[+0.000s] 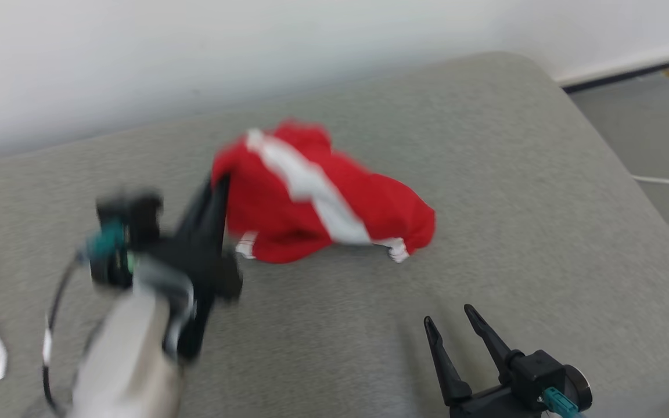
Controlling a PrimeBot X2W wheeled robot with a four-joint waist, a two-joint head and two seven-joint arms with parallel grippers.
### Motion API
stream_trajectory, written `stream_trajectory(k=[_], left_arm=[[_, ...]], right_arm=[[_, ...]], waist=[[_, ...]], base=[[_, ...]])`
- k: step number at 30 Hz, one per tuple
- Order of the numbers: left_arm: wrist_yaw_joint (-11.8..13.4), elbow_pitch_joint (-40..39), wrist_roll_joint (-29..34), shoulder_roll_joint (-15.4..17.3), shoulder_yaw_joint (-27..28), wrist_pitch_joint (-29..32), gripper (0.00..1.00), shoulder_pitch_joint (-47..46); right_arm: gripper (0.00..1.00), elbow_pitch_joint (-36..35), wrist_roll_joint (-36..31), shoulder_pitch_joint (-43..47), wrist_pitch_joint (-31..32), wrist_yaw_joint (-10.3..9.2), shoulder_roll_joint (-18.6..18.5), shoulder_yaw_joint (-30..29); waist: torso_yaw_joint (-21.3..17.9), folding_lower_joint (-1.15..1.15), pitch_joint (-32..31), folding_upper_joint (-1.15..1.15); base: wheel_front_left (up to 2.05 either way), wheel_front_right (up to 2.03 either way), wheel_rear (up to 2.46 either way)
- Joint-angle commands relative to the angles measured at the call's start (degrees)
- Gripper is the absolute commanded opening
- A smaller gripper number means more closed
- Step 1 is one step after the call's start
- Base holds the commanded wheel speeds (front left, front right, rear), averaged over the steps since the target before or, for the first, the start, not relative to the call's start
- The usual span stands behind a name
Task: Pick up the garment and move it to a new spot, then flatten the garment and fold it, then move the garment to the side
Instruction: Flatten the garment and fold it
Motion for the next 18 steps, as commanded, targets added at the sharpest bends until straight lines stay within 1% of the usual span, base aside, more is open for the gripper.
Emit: stream_trajectory(k=[1, 3, 7, 11, 13, 14, 15, 16, 18], left_arm=[[0.3, 0.5, -0.9, -0.1, 0.4, -0.3, 0.00, 2.9], [0.9, 1.3, -1.8, 0.2, 1.1, -1.1, 0.00, 7.9], [1.7, 2.2, -3.8, -0.6, 2.3, -2.6, 0.00, 16.0], [1.8, 3.1, -3.5, -1.3, 1.9, -3.3, 0.00, 20.6], [2.2, 3.4, -3.2, -1.6, 2.2, -3.7, 0.00, 22.1], [2.5, 3.5, -3.0, -1.8, 2.3, -3.7, 0.35, 22.9], [2.7, 3.8, -2.9, -2.0, 2.4, -3.8, 0.82, 23.6], [3.1, 3.9, -2.8, -2.1, 2.7, -4.0, 1.00, 24.1], [3.7, 3.7, -2.5, -2.0, 3.3, -4.0, 1.00, 25.1]], right_arm=[[1.00, -0.1, -0.1, 0.9, 0.1, -0.14, -0.1, 0.1], [1.00, -0.1, -0.1, 0.9, 0.2, -0.14, -0.1, 0.1], [1.00, -0.3, -0.3, 1.2, 0.5, -0.14, -0.1, -0.4], [1.00, -0.4, -0.3, 1.6, 0.8, -0.14, -0.1, -0.4], [1.00, -0.4, 0.0, 1.8, 0.9, -0.14, -0.1, -0.4], [1.00, -0.3, 0.1, 1.9, 1.0, -0.14, -0.1, -0.2], [1.00, -0.3, 0.2, 2.0, 1.1, -0.14, -0.1, -0.1], [1.00, -0.2, 0.3, 2.1, 1.2, -0.14, -0.1, 0.0], [1.00, -0.2, 0.3, 2.2, 1.2, -0.14, -0.1, 0.3]], waist=[[5.2, 0.00, -2.4, 0.00], [6.7, 0.00, -2.8, 0.00], [9.3, 0.00, -3.5, 0.00], [10.7, 0.00, -4.3, 0.00], [11.1, 0.00, -4.9, 0.00], [11.1, 0.00, -5.2, 0.00], [11.2, 0.00, -5.5, 0.00], [11.2, 0.00, -5.7, 0.00], [11.1, 0.00, -6.2, 0.00]], base=[[0.00, 0.00, 0.00], [0.00, 0.00, 0.00], [0.00, 0.00, 0.00], [0.00, 0.00, 0.00], [0.00, 0.00, 0.00], [0.00, 0.00, 0.00], [0.00, 0.00, 0.00], [0.00, 0.00, 0.00], [0.00, 0.00, 0.00]])
